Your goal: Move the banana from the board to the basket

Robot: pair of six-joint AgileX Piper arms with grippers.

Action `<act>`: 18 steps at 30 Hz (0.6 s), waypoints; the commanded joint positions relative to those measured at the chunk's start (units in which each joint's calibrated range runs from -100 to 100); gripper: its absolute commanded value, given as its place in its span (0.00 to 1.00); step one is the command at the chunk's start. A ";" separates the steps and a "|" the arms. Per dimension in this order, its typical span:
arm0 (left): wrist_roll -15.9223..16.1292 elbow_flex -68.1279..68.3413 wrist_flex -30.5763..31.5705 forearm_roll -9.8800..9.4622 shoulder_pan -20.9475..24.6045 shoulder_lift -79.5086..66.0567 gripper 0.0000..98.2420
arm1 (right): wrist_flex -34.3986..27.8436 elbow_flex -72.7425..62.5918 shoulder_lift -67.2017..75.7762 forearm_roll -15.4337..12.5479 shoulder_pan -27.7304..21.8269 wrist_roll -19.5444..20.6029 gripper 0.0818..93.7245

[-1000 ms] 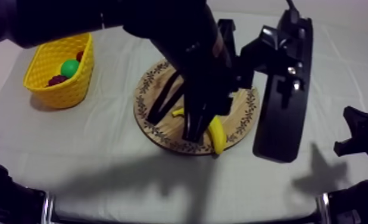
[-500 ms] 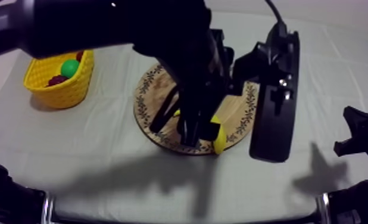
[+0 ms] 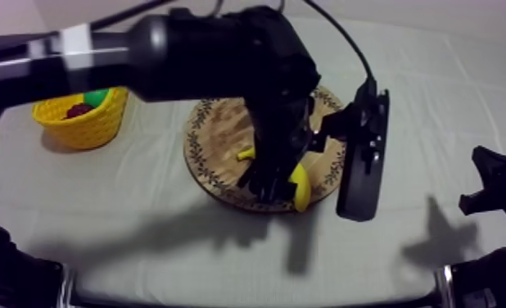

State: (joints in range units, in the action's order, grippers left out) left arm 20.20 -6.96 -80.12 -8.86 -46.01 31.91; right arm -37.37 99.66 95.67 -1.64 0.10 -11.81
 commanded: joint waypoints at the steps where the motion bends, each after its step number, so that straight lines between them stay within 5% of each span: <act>1: 0.23 -0.87 0.17 -0.20 0.35 2.31 0.89 | 0.03 0.01 0.00 0.00 -0.02 0.01 0.00; 18: 1.81 -6.79 1.10 -1.41 1.85 12.38 0.84 | 0.03 0.01 0.00 0.00 -0.02 0.01 0.00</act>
State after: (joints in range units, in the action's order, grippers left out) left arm 22.01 -13.80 -79.17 -10.26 -44.16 44.06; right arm -37.27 99.66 95.67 -1.64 0.10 -11.81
